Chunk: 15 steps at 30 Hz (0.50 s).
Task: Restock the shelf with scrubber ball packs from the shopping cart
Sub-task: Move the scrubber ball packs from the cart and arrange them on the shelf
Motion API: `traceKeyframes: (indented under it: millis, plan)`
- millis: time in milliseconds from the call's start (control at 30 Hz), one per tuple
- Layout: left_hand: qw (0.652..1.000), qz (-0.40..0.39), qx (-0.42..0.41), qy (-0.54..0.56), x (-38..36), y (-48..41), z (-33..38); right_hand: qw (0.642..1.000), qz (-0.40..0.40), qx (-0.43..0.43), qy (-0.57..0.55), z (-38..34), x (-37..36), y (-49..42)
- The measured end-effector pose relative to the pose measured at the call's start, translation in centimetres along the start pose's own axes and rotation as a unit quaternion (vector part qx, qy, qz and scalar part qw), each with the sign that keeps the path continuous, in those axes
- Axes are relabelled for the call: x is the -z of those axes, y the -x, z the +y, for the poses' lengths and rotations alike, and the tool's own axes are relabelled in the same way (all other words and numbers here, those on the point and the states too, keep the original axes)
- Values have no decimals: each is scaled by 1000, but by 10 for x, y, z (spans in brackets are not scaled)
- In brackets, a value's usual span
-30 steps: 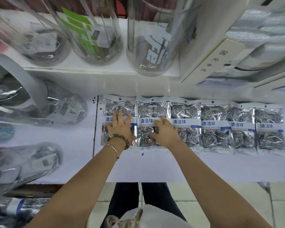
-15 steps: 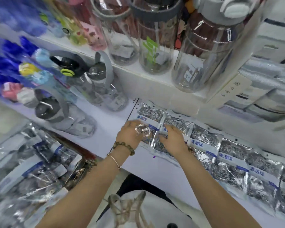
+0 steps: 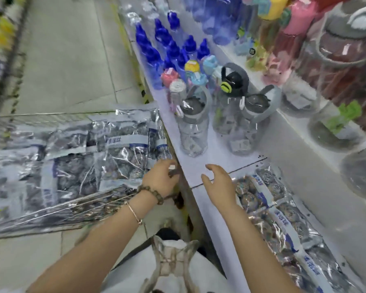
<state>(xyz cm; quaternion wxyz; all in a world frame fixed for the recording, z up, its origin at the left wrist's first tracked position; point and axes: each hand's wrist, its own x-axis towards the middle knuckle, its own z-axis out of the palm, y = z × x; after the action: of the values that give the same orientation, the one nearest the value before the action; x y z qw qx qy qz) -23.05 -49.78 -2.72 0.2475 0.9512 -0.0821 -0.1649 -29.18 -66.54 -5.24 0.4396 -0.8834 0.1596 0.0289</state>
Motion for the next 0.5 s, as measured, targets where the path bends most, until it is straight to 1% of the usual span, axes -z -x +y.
traceKeyframes:
  millis: [100,200,333,500]
  plan:
    - [997,51,50,12,25,11,-35,998,-43,37,12,-28,-28,-11]
    - [991,82,96,37,49,17,-70,994,-76,72,38,-56,-57,-21]
    - [982,110,143,49,78,23,-119,987,-120,95,49,-91,-101,-33]
    - [975,118,174,71,111,19,-193,982,-139,106,75,-143,-168,-50]
